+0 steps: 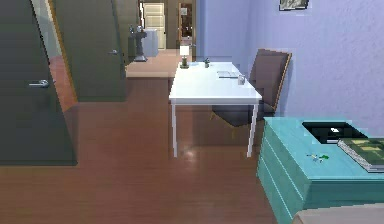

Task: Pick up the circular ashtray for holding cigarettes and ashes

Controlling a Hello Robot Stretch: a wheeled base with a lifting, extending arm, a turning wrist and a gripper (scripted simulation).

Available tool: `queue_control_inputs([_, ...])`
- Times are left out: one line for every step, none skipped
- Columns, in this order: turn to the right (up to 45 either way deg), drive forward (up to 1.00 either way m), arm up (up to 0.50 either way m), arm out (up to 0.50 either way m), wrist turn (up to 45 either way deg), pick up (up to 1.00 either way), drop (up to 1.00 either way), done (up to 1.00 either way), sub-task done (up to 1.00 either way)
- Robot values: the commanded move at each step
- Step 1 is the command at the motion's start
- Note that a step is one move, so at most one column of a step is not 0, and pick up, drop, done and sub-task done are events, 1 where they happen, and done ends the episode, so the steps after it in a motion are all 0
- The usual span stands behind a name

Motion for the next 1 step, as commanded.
queue_control_inputs([0.0, 0.0, 0.5, 0.0, 0.0, 0.0, 0.0, 0.0, 0.0])
